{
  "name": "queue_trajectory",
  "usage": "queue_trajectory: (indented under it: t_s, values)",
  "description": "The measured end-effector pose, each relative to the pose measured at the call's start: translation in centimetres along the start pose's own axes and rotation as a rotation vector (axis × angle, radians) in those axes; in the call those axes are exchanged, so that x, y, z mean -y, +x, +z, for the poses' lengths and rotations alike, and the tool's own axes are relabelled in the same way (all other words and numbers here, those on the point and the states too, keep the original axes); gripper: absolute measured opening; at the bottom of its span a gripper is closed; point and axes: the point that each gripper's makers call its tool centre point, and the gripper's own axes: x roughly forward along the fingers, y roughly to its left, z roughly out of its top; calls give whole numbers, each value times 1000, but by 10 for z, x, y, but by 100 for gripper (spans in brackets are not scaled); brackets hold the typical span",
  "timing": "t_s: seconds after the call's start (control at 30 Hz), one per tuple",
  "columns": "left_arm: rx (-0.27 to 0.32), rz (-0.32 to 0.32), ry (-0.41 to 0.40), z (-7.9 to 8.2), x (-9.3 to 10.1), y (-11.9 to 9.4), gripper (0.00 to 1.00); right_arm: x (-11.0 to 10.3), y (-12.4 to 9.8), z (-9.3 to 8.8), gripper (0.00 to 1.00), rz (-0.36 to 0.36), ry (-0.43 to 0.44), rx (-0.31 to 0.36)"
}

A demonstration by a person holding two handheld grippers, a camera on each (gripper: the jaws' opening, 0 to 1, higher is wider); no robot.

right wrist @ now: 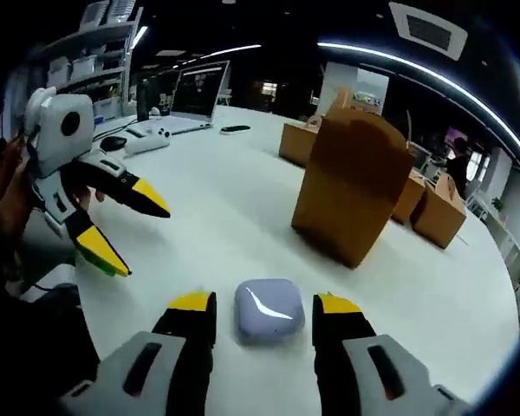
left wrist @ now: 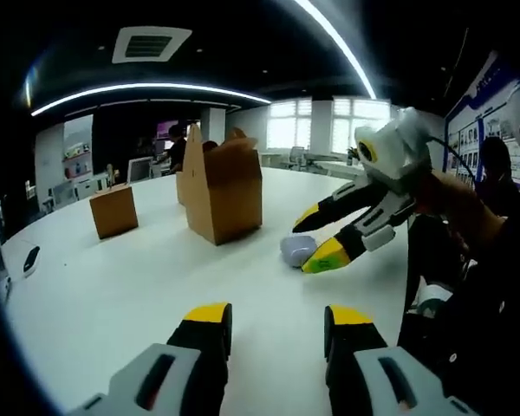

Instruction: Pick up one paper box from the group, open the paper box, and remove the item inside

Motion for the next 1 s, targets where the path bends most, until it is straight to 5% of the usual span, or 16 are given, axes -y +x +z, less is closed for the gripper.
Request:
queue_trajectory:
  t_s: [0.13, 0.23, 0.43, 0.77, 1.0]
  values:
    - [-2, 29, -2, 4, 2, 6, 46, 11, -12, 4, 45, 11, 0, 31]
    - [38, 51, -129, 17, 5, 19, 49, 35, -27, -3, 46, -42, -22, 35]
    - [7, 99, -79, 33, 16, 57, 59, 72, -50, -28, 46, -110, 43, 40]
    - [-8, 51, -64, 45, 37, 97, 59, 82, -63, -60, 46, -135, 75, 27]
    - [-51, 37, -4, 39, 37, 105, 39, 78, -63, -57, 45, -121, 82, 49]
